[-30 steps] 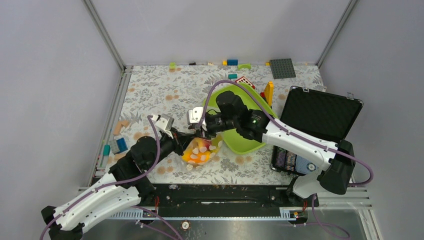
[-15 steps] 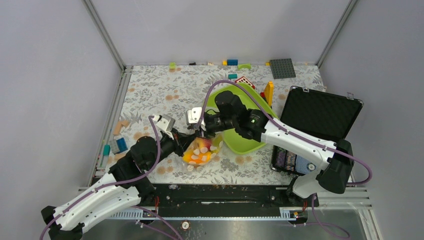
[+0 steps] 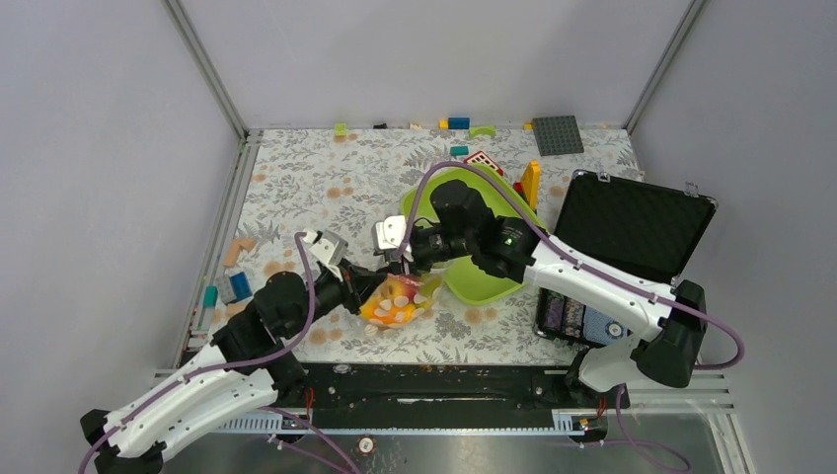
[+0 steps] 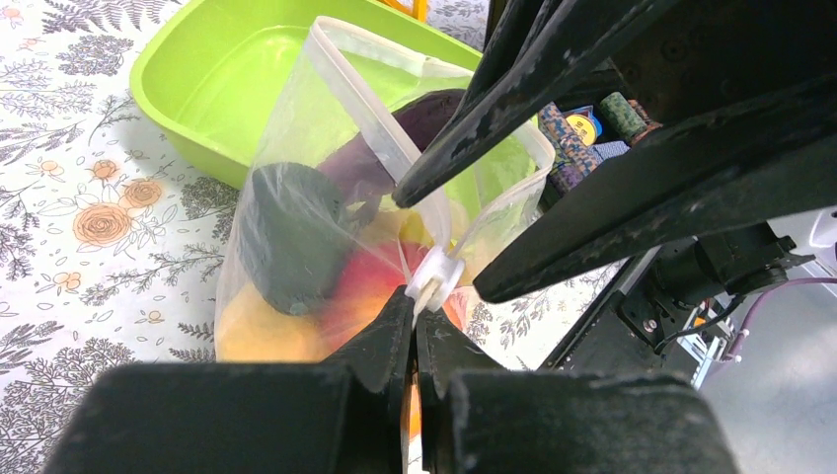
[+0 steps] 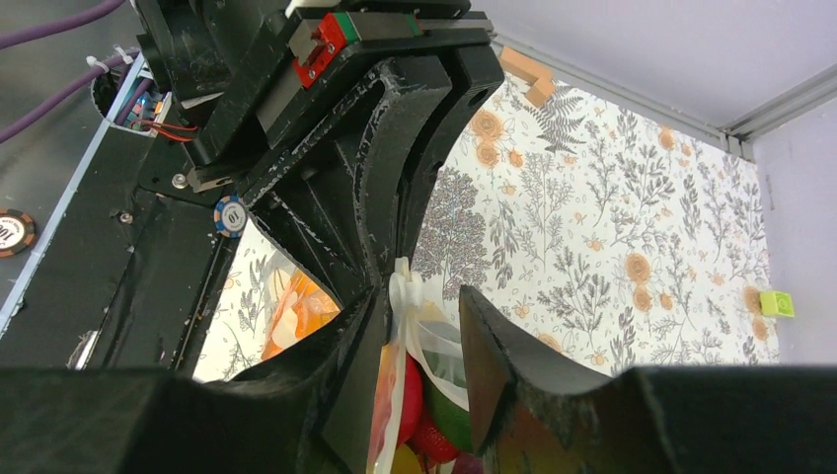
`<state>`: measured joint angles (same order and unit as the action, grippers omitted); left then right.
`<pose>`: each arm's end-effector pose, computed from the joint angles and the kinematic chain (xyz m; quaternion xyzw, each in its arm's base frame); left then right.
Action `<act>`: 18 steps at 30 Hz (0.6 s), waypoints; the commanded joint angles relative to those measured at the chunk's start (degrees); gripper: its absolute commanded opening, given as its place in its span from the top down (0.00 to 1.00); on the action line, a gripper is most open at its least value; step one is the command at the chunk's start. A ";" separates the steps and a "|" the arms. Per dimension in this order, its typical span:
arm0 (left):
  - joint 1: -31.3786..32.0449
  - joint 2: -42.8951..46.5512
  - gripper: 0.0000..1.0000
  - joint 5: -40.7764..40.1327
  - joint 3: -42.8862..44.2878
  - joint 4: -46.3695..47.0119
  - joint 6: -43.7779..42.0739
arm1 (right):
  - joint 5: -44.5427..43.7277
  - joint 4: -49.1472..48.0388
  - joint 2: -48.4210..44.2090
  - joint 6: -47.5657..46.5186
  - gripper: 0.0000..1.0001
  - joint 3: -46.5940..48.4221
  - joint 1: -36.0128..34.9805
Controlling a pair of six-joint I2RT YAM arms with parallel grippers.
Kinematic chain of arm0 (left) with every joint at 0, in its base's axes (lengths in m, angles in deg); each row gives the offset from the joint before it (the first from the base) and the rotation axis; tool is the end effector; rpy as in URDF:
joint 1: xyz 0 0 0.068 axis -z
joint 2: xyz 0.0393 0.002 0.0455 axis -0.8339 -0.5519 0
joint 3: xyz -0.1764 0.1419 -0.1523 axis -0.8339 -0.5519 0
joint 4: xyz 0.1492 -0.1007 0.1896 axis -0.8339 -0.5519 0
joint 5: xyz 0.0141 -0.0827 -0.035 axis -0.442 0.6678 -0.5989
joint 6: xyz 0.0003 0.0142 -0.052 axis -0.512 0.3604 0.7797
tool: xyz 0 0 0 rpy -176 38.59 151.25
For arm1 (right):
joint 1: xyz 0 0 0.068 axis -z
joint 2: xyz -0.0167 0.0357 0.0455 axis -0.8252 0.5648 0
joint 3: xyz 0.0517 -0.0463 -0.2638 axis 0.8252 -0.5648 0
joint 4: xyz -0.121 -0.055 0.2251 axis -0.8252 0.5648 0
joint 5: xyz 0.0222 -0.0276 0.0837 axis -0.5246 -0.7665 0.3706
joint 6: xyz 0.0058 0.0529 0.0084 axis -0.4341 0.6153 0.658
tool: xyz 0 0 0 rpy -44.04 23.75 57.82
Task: Place the food in the zip-top bag and seal the zipper
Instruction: Zip the zipper food storage bag at the center of the board.
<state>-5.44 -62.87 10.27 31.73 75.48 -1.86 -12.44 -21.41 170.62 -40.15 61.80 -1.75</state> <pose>0.0861 -0.1037 0.2954 0.1868 0.7363 -0.3625 0.5400 0.1640 0.2915 0.3762 -0.6851 0.4113 0.3212 0.5083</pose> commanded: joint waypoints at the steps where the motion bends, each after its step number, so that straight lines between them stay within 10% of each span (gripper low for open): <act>1: 0.24 1.67 1.00 2.64 0.94 4.03 -1.72 | 0.98 -0.27 -1.90 -0.89 0.58 0.46 -0.56; 13: 0.19 1.05 1.00 3.38 1.19 4.24 -1.69 | 2.87 0.48 1.54 1.05 0.60 2.40 -1.69; 18: 0.25 1.81 1.00 3.59 0.89 4.36 -1.66 | 2.64 2.46 2.40 0.93 0.76 3.67 -1.96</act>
<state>-5.44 -61.95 12.17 31.73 74.85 -2.89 -10.89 -19.88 172.32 -39.61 62.08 -2.98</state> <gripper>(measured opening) 0.010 0.315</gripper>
